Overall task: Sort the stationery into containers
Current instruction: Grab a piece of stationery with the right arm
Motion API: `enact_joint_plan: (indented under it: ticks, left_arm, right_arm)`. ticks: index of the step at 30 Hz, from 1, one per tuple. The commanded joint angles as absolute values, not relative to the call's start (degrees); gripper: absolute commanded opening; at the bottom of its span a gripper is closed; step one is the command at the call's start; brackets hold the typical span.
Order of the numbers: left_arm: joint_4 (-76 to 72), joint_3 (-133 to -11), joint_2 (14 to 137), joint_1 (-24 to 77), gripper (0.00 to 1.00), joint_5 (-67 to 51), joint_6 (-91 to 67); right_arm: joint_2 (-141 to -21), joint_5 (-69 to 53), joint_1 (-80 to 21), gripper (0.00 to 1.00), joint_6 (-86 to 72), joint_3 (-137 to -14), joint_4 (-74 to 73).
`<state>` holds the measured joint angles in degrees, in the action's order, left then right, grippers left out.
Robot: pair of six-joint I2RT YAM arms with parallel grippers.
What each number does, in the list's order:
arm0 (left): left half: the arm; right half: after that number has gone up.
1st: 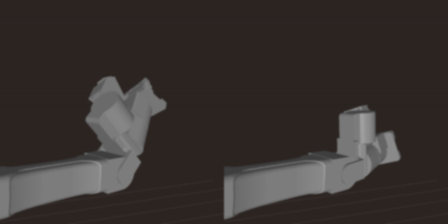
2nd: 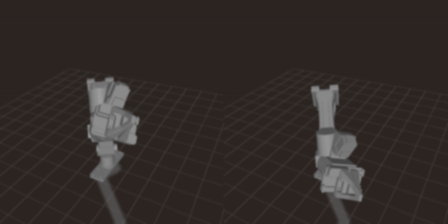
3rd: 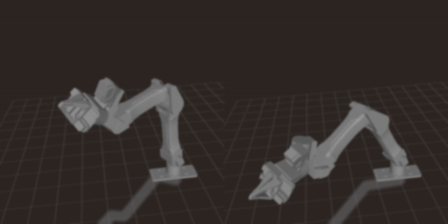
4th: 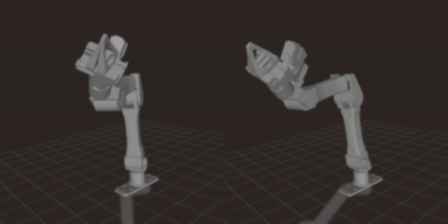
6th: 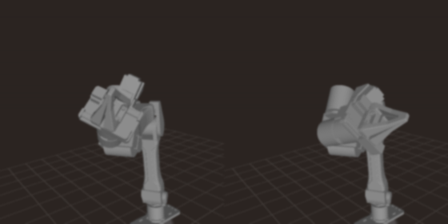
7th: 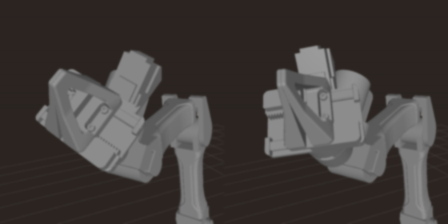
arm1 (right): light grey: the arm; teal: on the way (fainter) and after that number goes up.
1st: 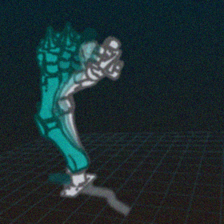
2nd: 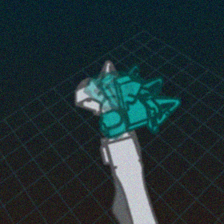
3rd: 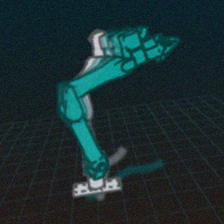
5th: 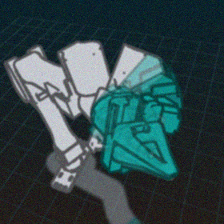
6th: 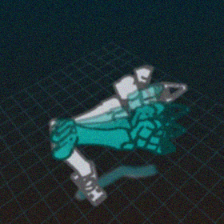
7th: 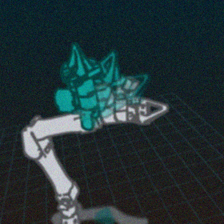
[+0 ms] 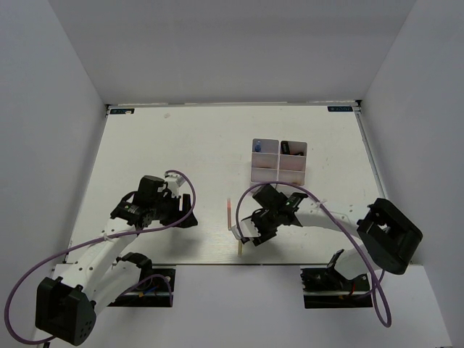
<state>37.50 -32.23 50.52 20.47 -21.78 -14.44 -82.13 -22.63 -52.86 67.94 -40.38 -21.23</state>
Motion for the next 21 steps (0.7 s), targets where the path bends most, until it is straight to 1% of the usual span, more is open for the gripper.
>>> enact_joint_plan:
  ticks: [1, 6, 8, 13, 15, 19, 21]
  left_arm:
    - [37.70, -32.78, 49.57, 20.65, 0.75, -21.71, -13.89]
    - [37.53, -32.78, 49.48, 20.65, 0.75, -21.88, -13.71]
    - [37.44, -32.70, 49.57, 20.65, 0.75, -21.97, -13.62]
    - [37.53, -32.70, 49.83, 20.57, 0.75, -22.23, -13.80]
    - [37.53, -32.78, 49.66, 20.65, 0.75, -22.15, -13.80]
    - [37.44, -32.70, 49.75, 20.57, 0.75, -22.06, -13.62]
    - [37.53, -32.78, 49.75, 20.57, 0.75, -22.24, -13.80]
  right_arm:
    - [-83.85, -20.30, -53.53, 0.52, 68.99, -40.43, -18.81]
    - [-81.57, -21.44, -53.79, 0.51, 70.22, -41.65, -20.30]
    - [-80.43, -24.77, -53.70, 0.47, 70.49, -43.06, -23.98]
    - [-80.07, -28.47, -53.61, 0.44, 69.88, -44.91, -26.81]
    - [-80.42, -28.13, -53.61, 0.44, 69.44, -44.56, -25.49]
    - [-82.52, -22.95, -53.70, 0.50, 69.08, -43.86, -20.84]
    - [-84.02, -23.02, -53.70, 0.50, 69.95, -44.73, -21.79]
